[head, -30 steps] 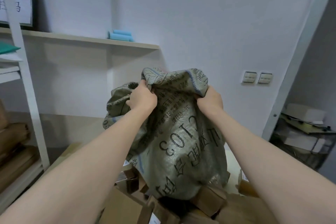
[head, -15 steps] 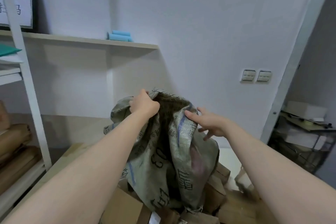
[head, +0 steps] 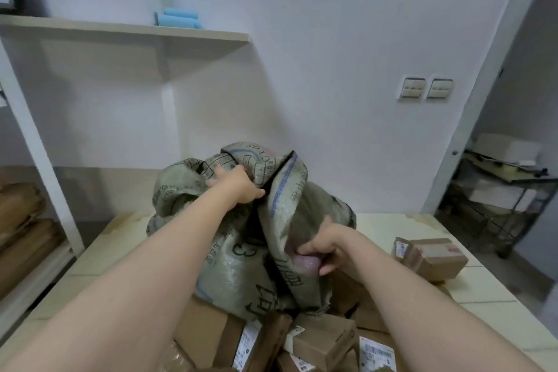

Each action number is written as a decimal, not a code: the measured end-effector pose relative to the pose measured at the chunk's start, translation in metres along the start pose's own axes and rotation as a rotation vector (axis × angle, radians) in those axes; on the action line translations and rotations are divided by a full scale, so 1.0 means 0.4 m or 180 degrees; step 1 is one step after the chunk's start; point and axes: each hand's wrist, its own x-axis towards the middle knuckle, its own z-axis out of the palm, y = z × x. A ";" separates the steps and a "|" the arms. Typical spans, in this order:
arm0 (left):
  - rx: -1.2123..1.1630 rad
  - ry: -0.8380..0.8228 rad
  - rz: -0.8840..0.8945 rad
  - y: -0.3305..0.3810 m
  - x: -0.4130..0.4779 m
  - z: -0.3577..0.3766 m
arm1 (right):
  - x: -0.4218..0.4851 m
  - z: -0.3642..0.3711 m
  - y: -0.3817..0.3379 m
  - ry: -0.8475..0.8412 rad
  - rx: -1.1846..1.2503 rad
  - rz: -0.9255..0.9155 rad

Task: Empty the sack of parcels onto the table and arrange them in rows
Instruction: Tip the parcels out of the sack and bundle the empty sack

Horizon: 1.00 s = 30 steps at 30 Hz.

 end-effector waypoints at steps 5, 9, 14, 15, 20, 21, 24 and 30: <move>-0.0190 0.0159 0.0248 0.003 0.009 0.014 | 0.005 -0.006 -0.036 0.0365 0.0200 -0.0365; -0.0806 0.1077 -0.0058 0.021 0.032 -0.002 | 0.005 -0.097 -0.089 0.1770 0.0631 -0.1045; -0.1033 0.2516 0.0059 0.054 0.046 -0.060 | -0.058 -0.275 -0.141 0.3589 0.1027 -0.1902; -0.0994 0.2681 0.0106 0.059 0.051 -0.065 | -0.066 -0.297 -0.146 0.3746 0.1052 -0.2058; -0.0654 0.1603 -0.0067 0.084 0.057 -0.038 | -0.032 -0.310 -0.137 0.2738 0.0257 -0.1511; -0.0721 0.1299 -0.0183 0.082 0.058 -0.023 | -0.018 -0.293 -0.124 0.2486 0.0199 -0.1203; -0.0502 0.0857 -0.0164 0.060 0.067 0.036 | 0.018 -0.235 -0.065 0.1966 0.0024 -0.0727; -0.0601 0.0074 -0.0185 0.015 0.089 0.137 | 0.060 -0.144 0.035 0.0419 -0.0274 -0.1197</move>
